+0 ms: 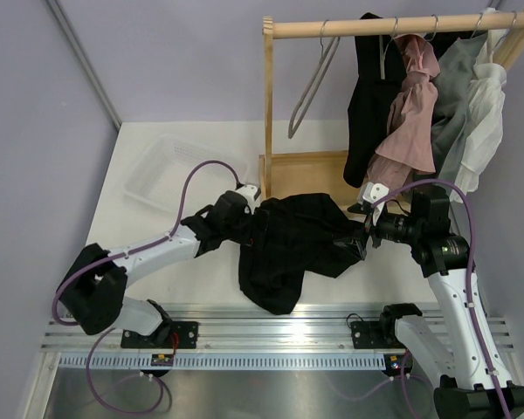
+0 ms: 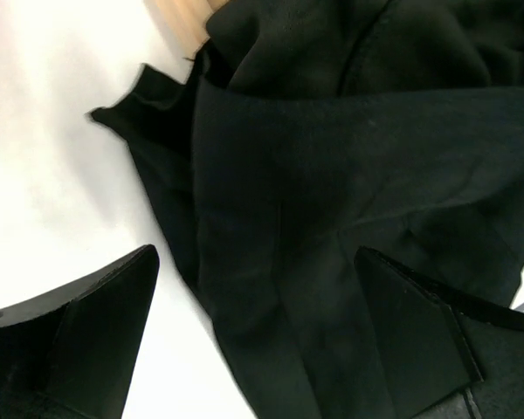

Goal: Remove the skirt from the hanger

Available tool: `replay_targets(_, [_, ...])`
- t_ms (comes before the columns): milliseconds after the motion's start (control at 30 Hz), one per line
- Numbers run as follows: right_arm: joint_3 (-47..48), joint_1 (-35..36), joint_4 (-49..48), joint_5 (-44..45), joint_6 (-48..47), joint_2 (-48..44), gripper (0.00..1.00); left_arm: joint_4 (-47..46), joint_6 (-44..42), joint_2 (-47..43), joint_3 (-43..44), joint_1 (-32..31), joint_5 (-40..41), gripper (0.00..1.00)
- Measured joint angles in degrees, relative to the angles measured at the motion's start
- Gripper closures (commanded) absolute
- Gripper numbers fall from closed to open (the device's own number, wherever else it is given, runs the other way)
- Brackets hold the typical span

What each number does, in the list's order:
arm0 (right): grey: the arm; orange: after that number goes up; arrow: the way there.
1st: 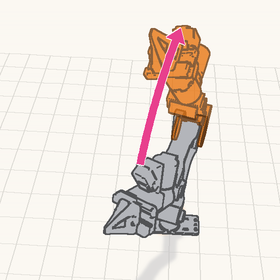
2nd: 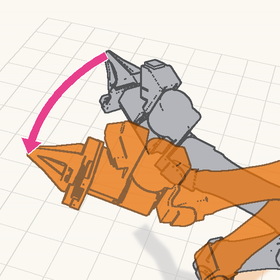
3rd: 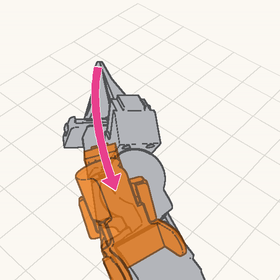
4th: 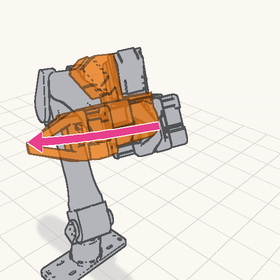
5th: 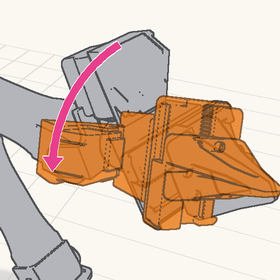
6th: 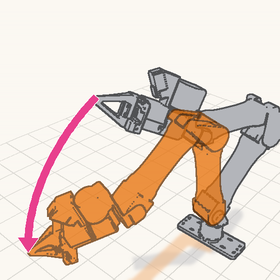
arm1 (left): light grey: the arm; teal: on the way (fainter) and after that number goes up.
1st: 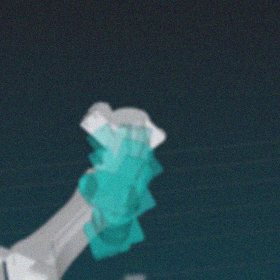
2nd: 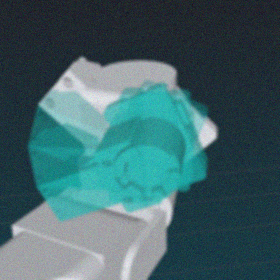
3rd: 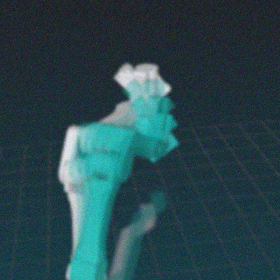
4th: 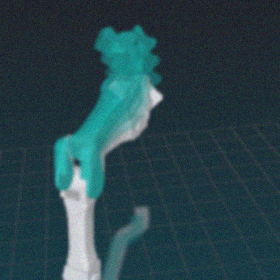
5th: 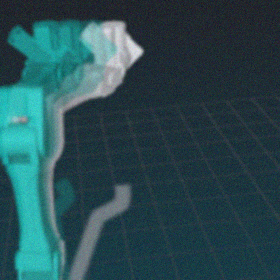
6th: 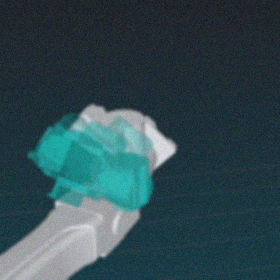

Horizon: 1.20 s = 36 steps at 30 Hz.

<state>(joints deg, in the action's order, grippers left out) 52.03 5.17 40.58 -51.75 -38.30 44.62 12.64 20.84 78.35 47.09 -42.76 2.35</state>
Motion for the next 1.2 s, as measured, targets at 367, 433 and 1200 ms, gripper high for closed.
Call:
replay_targets(367, [0.0,-0.2,0.1,0.0,-0.5,0.0,0.01,-6.0,0.1,3.8,-0.9,2.6,-10.9,0.96])
replay_targets(433, [0.0,-0.2,0.1,0.0,-0.5,0.0,0.01,-5.1,-0.4,2.1,-0.9,2.7,-11.0,1.00])
replay_targets(1200, [0.0,-0.3,0.6,0.0,-0.5,-0.8,0.00,18.1,2.2,-18.4,47.4,26.2,4.3,1.00])
